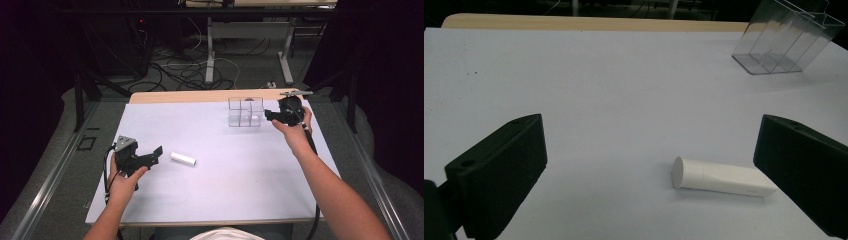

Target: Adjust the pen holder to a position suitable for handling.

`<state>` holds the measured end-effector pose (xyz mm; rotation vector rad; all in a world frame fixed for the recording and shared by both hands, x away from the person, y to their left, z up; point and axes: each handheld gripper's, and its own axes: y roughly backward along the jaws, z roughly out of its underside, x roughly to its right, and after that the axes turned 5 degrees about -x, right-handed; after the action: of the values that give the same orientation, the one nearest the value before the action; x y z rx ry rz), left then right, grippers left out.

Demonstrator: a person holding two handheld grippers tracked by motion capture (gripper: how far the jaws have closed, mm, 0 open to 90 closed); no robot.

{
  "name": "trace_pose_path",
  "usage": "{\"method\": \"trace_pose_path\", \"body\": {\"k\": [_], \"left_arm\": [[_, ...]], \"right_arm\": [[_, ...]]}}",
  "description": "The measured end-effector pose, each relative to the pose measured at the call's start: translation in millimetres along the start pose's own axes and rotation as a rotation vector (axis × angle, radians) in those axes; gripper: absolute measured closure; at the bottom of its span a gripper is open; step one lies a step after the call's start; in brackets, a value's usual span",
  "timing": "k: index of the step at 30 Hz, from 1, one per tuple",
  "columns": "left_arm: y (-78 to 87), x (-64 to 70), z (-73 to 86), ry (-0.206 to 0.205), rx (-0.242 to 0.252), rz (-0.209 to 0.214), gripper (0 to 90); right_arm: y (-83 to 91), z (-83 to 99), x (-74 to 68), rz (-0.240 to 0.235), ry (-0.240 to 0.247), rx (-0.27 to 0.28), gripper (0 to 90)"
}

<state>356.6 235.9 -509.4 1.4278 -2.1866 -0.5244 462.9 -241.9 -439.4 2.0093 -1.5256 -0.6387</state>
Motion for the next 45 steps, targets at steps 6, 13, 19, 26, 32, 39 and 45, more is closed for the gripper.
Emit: {"method": "trace_pose_path", "body": {"k": [6, 13, 19, 26, 32, 39, 45], "left_arm": [[0.7, -1.2, 0.4, -0.001, -0.003, -0.001, 0.8], [1.2, -2.4, 1.2, 0.002, -0.006, -0.001, 0.9], [2.2, -3.1, 1.5, 0.003, -0.008, -0.001, 0.9], [2.3, -5.3, 2.6, 0.011, -0.006, -0.009, 1.0], [2.5, -6.0, 3.1, 0.015, -0.013, -0.007, 1.1], [2.6, -6.6, 3.8, 0.026, -0.012, -0.009, 1.4], [2.4, -6.8, 3.8, 0.028, -0.013, -0.008, 1.4]], "right_arm": [[-14.6, -18.5, -0.7, 0.019, -0.027, -0.025, 41.2], [-34.4, -30.6, 1.8, 0.037, -0.062, -0.052, 46.3], [-49.2, -30.3, 2.1, 0.052, -0.064, -0.058, 50.5], [-69.3, -27.5, 1.1, 0.054, -0.075, -0.089, 55.3], [-82.4, -25.2, 1.4, 0.063, -0.078, -0.111, 60.2], [-91.7, -22.4, 1.9, 0.075, -0.086, -0.138, 65.8], [-97.0, -21.0, -0.7, 0.081, -0.079, -0.146, 72.5]]}}
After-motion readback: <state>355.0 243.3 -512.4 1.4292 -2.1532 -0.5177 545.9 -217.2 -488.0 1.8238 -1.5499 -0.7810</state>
